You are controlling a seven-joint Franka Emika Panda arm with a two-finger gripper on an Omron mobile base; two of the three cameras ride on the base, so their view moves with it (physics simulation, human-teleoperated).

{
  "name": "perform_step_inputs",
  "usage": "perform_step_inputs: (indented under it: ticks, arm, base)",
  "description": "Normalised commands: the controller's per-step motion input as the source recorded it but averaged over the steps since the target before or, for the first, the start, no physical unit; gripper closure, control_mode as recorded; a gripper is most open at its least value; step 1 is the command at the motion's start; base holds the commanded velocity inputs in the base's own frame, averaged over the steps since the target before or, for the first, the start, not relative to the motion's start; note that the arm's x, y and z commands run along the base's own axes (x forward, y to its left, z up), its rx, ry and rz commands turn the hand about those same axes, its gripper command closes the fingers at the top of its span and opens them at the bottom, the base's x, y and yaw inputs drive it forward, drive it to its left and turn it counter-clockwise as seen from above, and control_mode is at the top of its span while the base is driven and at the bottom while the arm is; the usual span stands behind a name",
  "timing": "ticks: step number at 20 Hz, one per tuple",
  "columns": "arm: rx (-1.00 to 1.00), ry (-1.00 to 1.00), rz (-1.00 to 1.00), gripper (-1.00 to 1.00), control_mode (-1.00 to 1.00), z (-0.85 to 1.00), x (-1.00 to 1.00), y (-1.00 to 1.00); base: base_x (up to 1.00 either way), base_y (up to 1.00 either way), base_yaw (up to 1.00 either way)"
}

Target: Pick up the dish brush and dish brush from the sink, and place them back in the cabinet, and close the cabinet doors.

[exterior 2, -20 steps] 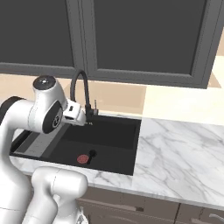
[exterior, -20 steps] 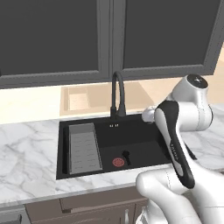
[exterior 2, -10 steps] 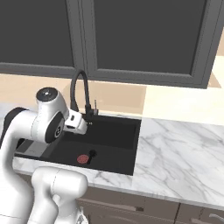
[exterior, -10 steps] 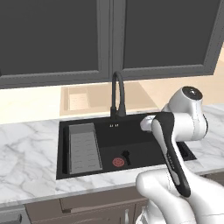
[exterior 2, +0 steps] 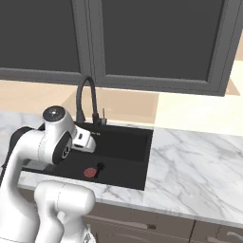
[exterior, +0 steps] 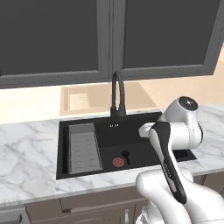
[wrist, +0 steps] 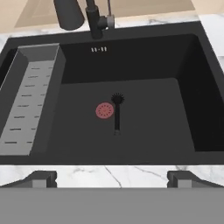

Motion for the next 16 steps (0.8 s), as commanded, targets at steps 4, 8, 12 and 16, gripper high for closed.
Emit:
perform_step_inputs:
  ticks: [4,8,12,16]
  arm:
    - [0.00,0.00,0.00,-1.00,-1.00,-0.14,0.15,0.00]
    - [0.00,0.00,0.00,-1.00,-1.00,-0.14,0.14,-0.02]
    - [0.00,0.00,0.00,-1.00,-1.00,-0.12,0.15,-0.06]
    - [0.00,0.00,0.00,-1.00,-1.00,-0.18,0.15,-0.02]
  base:
    - [0.00,0.00,0.00]
    - [0.00,0.00,0.00]
    - [0.00,0.00,0.00]
    - [0.00,0.00,0.00]
